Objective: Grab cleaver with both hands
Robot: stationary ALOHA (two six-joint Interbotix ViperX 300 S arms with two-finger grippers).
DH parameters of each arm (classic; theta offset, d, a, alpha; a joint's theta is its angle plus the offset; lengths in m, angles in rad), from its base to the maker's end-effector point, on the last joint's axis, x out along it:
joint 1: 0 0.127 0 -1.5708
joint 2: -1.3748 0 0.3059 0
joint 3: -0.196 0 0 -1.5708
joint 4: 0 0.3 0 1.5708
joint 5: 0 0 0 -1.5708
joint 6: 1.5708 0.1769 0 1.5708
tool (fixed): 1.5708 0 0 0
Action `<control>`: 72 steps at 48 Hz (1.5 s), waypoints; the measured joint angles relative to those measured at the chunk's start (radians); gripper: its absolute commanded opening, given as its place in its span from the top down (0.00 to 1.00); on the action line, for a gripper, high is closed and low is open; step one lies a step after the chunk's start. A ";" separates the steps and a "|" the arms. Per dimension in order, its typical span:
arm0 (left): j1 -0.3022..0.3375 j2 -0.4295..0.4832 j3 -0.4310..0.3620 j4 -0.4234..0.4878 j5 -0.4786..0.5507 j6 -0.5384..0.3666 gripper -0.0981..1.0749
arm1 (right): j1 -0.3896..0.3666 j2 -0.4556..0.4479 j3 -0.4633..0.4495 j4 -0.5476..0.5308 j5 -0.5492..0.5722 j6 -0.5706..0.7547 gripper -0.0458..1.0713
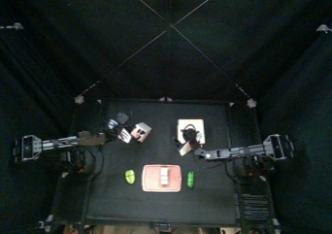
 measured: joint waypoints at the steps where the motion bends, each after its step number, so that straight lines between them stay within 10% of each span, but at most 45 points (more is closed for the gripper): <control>1: 0.000 -0.005 0.000 0.000 0.003 0.000 0.53 | 0.000 0.000 0.000 -0.002 0.000 0.002 0.12; 72: -0.054 0.014 -0.147 0.044 0.235 0.008 0.53 | -0.002 0.000 0.000 0.002 -0.003 0.002 0.12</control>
